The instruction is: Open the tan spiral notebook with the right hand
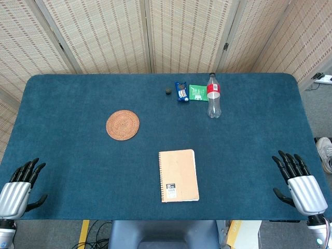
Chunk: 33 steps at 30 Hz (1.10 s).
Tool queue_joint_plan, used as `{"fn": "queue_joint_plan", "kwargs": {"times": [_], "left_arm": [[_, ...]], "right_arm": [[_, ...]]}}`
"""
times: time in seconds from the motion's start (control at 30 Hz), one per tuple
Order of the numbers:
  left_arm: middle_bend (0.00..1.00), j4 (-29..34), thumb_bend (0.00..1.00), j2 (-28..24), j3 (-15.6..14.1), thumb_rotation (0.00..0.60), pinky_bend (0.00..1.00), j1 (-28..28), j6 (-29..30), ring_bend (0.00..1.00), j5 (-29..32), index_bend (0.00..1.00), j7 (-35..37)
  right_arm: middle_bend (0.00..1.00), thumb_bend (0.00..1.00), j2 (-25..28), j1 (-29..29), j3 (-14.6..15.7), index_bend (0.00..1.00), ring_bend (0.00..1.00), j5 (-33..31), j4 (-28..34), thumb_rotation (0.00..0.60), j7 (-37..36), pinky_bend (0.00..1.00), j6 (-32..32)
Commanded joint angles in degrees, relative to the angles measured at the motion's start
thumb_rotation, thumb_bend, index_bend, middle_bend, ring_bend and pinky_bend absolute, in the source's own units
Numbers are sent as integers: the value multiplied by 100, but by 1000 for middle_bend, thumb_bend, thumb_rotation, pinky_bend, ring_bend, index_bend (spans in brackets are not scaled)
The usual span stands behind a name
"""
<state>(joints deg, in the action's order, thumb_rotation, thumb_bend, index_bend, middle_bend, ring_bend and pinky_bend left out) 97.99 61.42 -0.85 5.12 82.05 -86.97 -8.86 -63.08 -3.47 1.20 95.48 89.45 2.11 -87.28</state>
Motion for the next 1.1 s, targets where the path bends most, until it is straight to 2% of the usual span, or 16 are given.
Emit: {"fn": "queue_joint_plan", "kwargs": {"times": [0.03, 0.37, 0.6, 0.77, 0.93, 1.1], "left_arm": [[40, 10, 272, -1, 3, 600, 140, -4, 9, 7, 2, 128, -13], [40, -1, 272, 8, -2, 600, 140, -3, 7, 7, -9, 128, -23], [40, 11, 272, -31, 51, 600, 140, 26, -83, 7, 153, 128, 54], [40, 62, 272, -55, 65, 600, 140, 14, -87, 7, 229, 128, 26], [40, 112, 272, -75, 73, 600, 140, -31, -13, 7, 255, 128, 28], [40, 92, 272, -63, 122, 600, 140, -65, 68, 7, 319, 128, 24]], "right_arm": [[0, 296, 0, 1, 5, 0, 0, 10, 1, 600, 9, 0, -1], [0, 297, -29, -31, 56, 0, 0, 84, -14, 600, 46, 0, 73], [0, 309, -242, -224, 110, 0, 0, 205, -174, 600, 93, 0, 392], [0, 316, -692, -456, 33, 0, 0, 173, -387, 600, 229, 0, 720], [0, 317, -1185, -743, 30, 0, 0, 466, -660, 600, 7, 0, 837], [0, 317, -1784, -997, 2, 0, 0, 710, -1260, 600, -18, 0, 867]]}}
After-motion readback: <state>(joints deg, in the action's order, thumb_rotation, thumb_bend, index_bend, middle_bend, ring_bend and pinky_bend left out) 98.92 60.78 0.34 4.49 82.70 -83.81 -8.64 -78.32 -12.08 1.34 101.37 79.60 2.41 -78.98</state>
